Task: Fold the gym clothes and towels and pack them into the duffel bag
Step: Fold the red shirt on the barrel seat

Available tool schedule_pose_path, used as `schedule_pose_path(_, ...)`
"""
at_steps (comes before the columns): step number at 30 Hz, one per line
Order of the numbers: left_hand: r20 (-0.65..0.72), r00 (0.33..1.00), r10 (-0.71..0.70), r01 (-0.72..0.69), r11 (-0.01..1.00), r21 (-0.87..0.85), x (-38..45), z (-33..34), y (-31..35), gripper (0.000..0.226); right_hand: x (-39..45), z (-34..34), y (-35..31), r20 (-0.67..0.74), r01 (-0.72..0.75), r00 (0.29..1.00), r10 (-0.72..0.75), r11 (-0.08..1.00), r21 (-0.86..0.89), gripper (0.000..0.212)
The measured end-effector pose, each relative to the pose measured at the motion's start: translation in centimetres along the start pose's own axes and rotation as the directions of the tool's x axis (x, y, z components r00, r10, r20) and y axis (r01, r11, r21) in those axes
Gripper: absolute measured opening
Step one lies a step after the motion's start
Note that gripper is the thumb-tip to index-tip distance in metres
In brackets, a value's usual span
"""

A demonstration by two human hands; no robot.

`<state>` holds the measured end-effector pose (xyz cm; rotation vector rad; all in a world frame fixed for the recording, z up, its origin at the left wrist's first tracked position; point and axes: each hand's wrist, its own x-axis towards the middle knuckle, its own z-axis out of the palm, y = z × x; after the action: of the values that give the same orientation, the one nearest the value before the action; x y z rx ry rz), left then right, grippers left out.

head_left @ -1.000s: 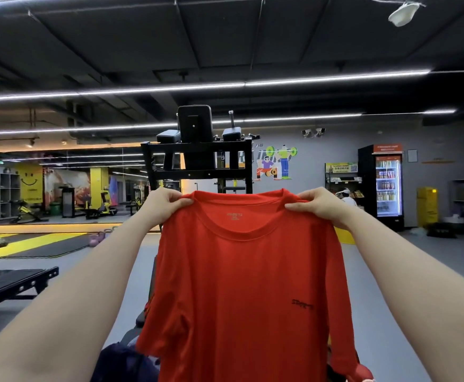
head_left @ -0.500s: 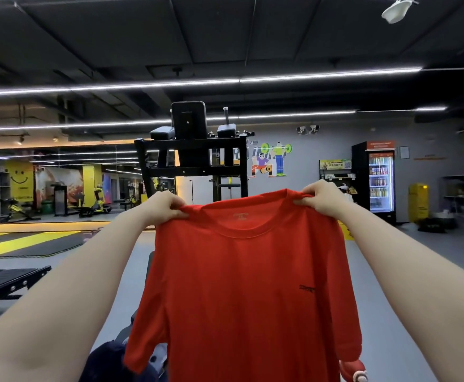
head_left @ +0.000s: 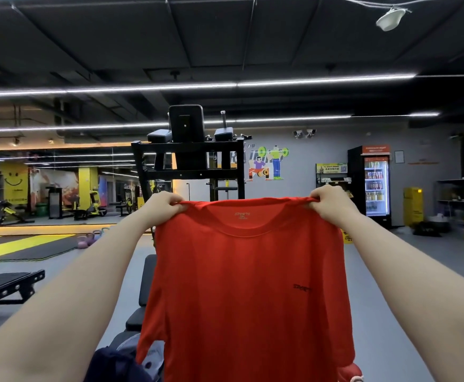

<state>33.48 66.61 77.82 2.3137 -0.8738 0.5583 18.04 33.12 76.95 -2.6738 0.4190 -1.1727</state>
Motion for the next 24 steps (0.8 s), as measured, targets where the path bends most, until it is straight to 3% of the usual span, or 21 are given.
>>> schedule_pose_path(5,-0.042,0.999,-0.025,0.025,1.000,0.018,0.1,0.2,0.3,0.030,0.0,0.4,-0.3,-0.016,-0.062,0.998,0.061,0.997,-0.037,0.016)
schedule_pose_path(11,-0.028,0.992,-0.121,0.120,0.992,-0.037,0.4,0.5,0.7,0.025,0.0,0.8,-2.0,-0.041,-0.247,0.969,0.244,0.967,-0.071,0.018)
schedule_pose_path(14,0.056,0.966,-0.254,0.260,0.941,-0.217,0.5,0.5,1.6,0.017,0.1,0.6,-3.1,0.003,-0.333,0.943,0.333,0.942,0.041,0.010)
schedule_pose_path(17,0.173,0.921,-0.350,0.387,0.762,-0.519,0.4,0.6,2.6,0.016,0.8,0.6,-3.9,0.061,-0.404,0.912,0.405,0.868,0.289,0.016)
schedule_pose_path(19,0.251,0.916,-0.314,0.399,0.650,-0.647,0.4,0.8,3.2,0.015,1.1,0.7,-4.5,0.200,-0.465,0.880,0.430,0.696,0.548,0.014)
schedule_pose_path(21,0.286,0.929,-0.235,0.370,0.615,-0.697,0.3,1.0,3.6,0.012,1.2,0.7,-4.8,0.348,-0.494,0.865,0.361,0.495,0.714,0.009)
schedule_pose_path(22,0.283,0.937,-0.206,0.348,0.631,-0.693,0.2,1.1,3.6,0.014,1.2,0.8,-4.8,0.388,-0.486,0.873,0.295,0.479,0.731,0.011)
schedule_pose_path(24,0.226,0.955,-0.194,0.295,0.718,-0.631,0.4,1.4,3.2,0.017,1.3,1.3,-4.2,0.386,-0.408,0.905,0.178,0.621,0.670,0.016)
